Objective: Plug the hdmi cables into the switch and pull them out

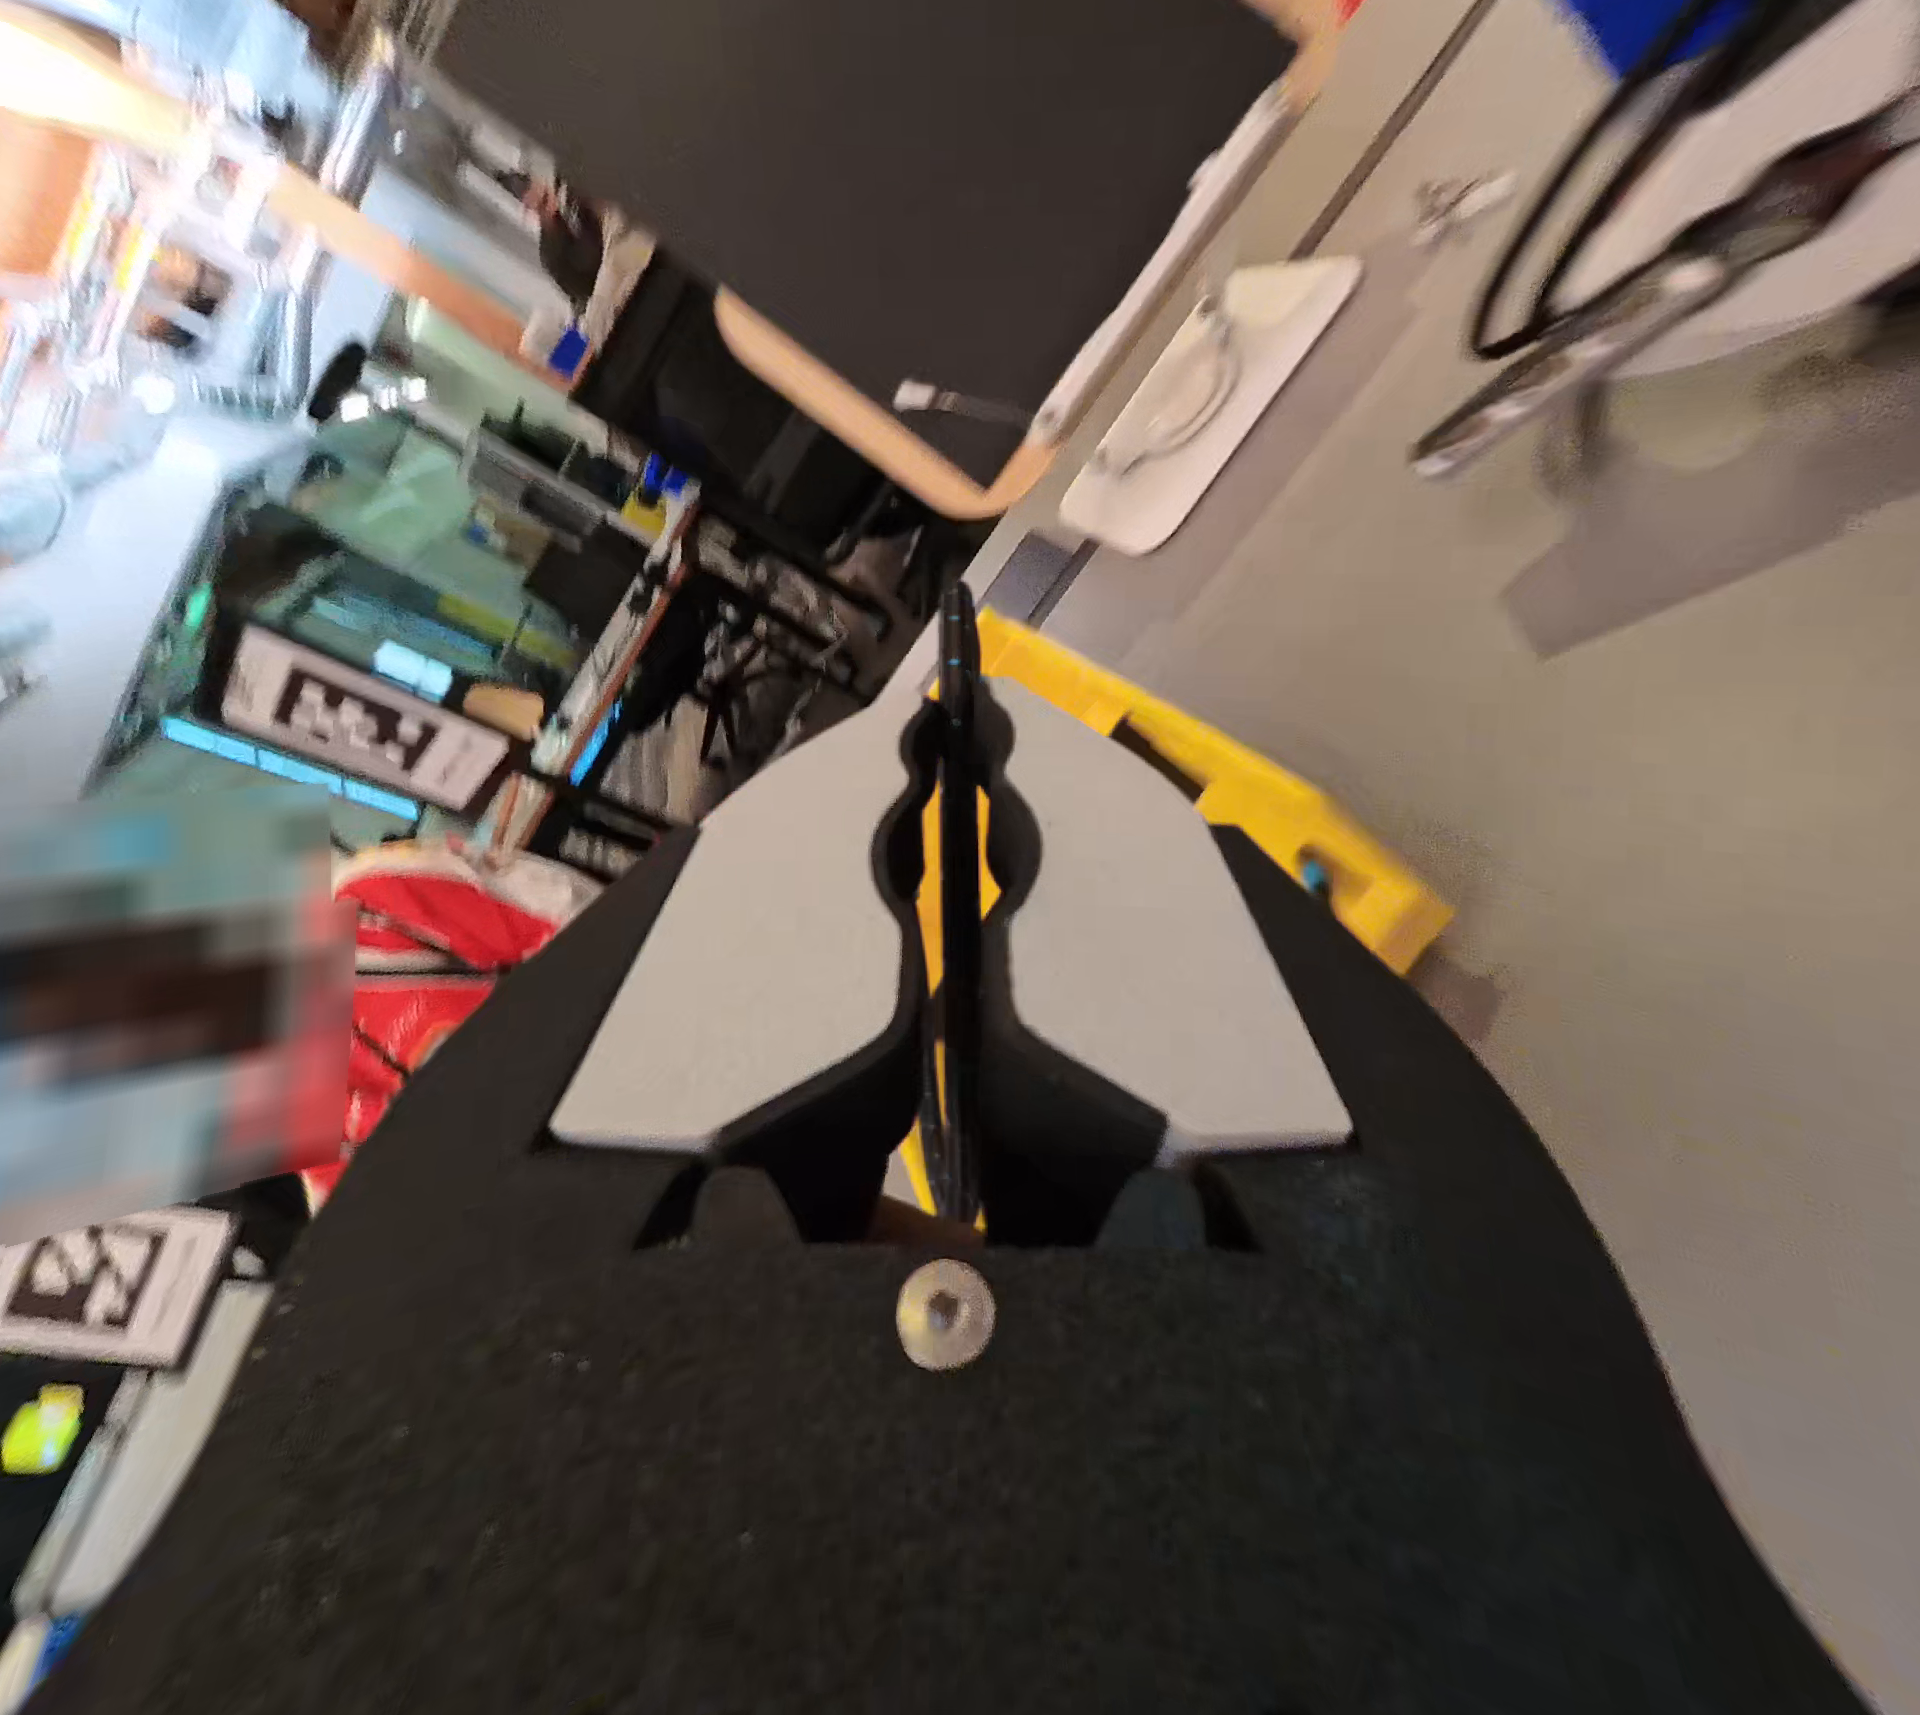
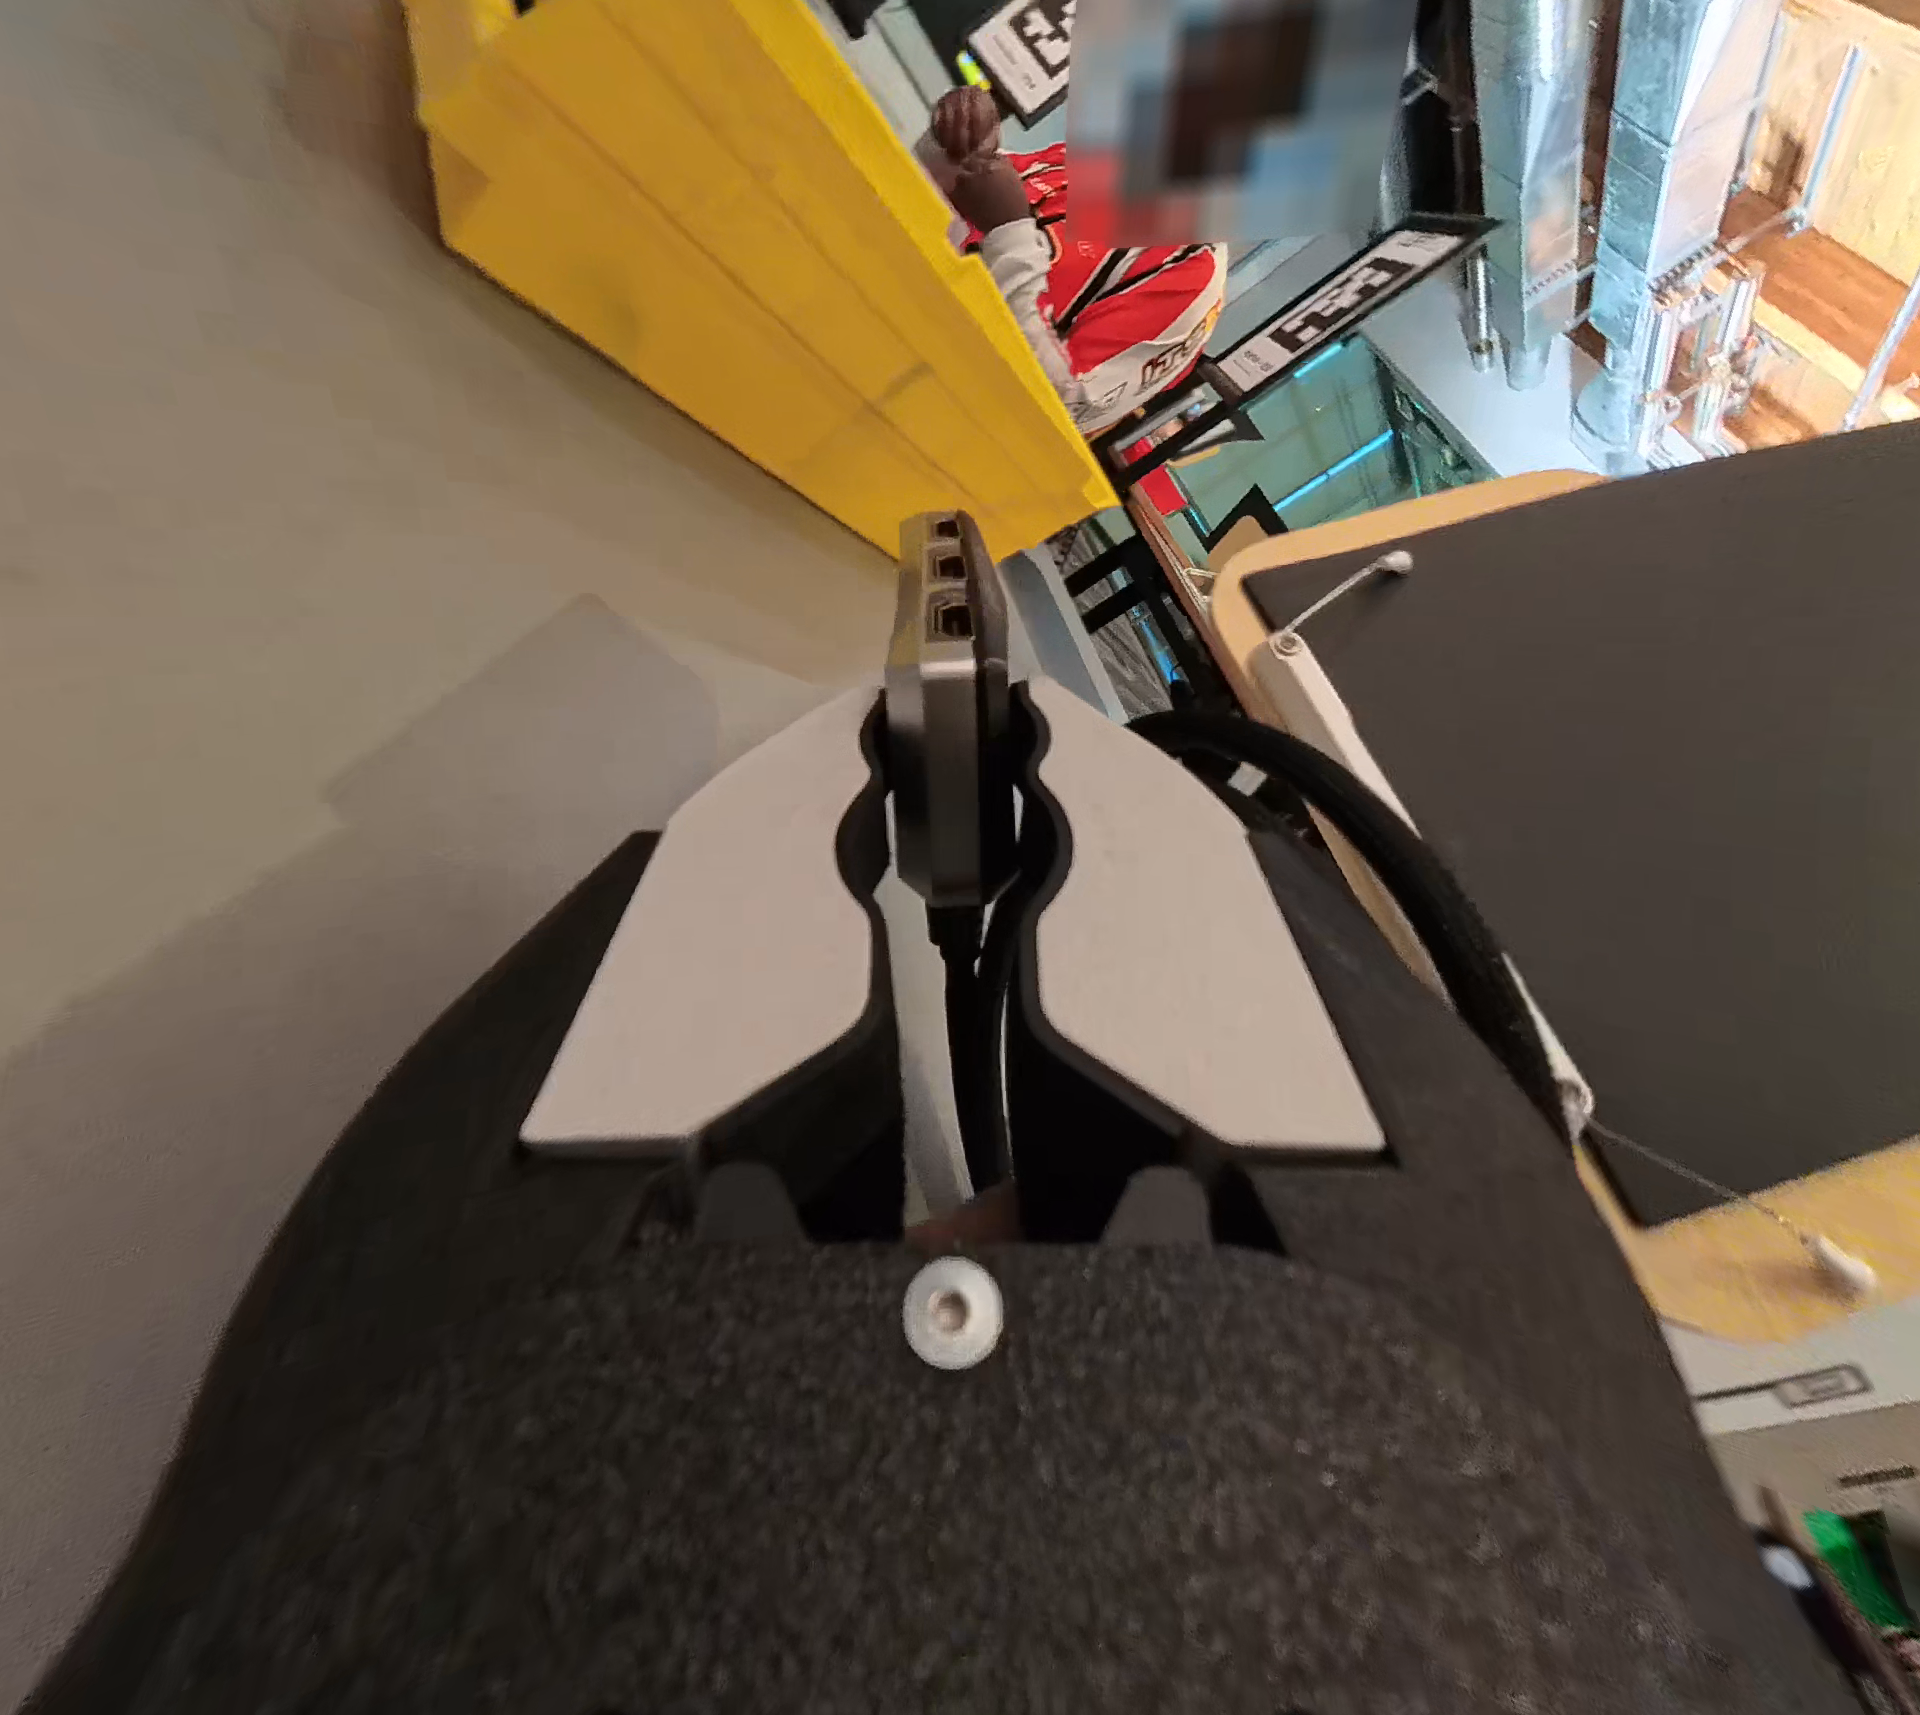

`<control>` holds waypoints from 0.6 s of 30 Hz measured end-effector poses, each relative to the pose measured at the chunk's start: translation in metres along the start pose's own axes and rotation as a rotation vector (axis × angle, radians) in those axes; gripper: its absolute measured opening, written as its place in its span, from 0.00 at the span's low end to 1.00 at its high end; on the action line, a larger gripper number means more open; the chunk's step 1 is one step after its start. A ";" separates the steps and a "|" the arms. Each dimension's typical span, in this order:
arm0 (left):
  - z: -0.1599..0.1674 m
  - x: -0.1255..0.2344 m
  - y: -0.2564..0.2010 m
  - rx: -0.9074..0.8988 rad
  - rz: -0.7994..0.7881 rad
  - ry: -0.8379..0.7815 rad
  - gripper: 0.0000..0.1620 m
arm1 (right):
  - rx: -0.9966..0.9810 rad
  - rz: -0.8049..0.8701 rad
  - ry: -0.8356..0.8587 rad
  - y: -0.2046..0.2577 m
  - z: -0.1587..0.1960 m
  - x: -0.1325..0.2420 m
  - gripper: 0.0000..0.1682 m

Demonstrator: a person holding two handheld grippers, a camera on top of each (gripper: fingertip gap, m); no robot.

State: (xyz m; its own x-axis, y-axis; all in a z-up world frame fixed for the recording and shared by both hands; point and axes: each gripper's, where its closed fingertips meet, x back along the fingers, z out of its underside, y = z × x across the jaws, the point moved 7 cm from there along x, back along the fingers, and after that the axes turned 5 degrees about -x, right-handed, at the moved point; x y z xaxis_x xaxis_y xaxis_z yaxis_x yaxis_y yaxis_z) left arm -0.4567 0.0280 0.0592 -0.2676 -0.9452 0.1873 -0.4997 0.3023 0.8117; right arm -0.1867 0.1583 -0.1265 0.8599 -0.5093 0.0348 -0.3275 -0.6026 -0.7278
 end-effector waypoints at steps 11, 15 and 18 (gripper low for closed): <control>-0.064 0.003 -0.237 -0.097 0.539 -0.176 0.04 | -0.265 0.103 -0.045 -0.037 0.009 0.010 0.12; -0.067 0.001 -0.265 -0.026 0.631 -0.134 0.04 | -0.234 0.086 -0.037 -0.032 0.008 0.009 0.12; -0.067 -0.001 -0.281 -0.008 0.680 -0.091 0.04 | -0.230 0.074 -0.034 -0.031 0.008 0.008 0.12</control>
State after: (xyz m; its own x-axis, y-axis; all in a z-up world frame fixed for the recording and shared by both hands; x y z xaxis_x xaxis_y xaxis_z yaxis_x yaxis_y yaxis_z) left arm -0.2609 -0.0645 -0.1316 -0.5879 -0.5317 0.6097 -0.1900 0.8234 0.5347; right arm -0.1669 0.1778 -0.1094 0.8414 -0.5390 -0.0385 -0.4674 -0.6902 -0.5524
